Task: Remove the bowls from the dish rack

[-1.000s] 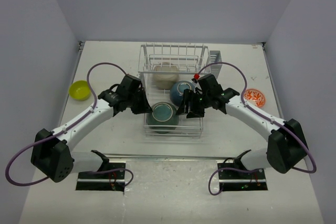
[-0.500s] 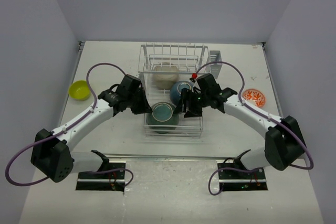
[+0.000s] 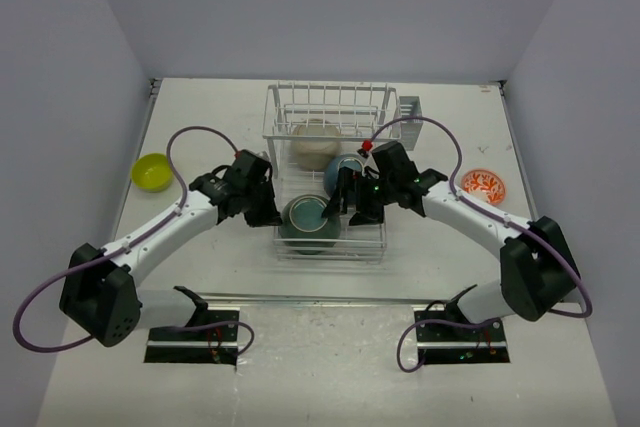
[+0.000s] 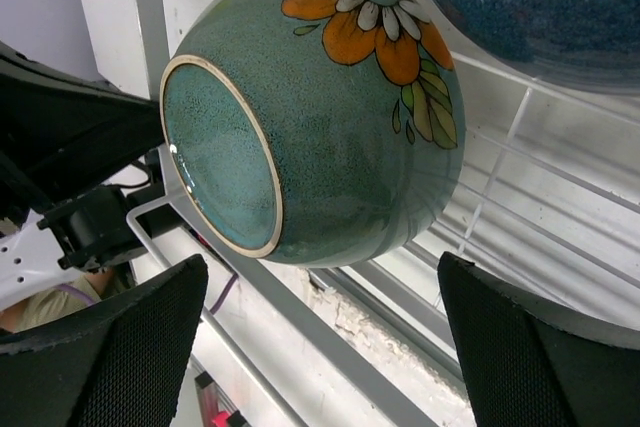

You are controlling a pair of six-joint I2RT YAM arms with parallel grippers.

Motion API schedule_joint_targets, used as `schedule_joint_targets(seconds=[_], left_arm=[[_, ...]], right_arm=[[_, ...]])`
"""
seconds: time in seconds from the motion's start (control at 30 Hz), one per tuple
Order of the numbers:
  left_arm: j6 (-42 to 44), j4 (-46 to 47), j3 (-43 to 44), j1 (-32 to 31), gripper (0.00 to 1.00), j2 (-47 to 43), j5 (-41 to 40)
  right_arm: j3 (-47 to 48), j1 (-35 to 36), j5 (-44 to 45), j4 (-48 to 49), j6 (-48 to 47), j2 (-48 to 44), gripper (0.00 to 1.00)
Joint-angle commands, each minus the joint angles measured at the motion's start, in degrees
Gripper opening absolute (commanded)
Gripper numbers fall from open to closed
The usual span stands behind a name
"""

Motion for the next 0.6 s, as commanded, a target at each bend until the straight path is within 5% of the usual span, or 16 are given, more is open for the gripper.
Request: schedule_joint_targets(seconds=[0.0, 0.57], left_arm=[[1.1, -4.4, 0.0, -0.2, 0.00, -0.6, -3.2], [1.3, -6.8, 3.4, -0.2, 0.00, -5.7, -8.7]], right_arm=[[-1.0, 0.1, -2.8, 1.7, 2.0, 2.4, 0.96], [-1.3, 1.2, -3.0, 2.1, 2.6, 2.9, 0.96]])
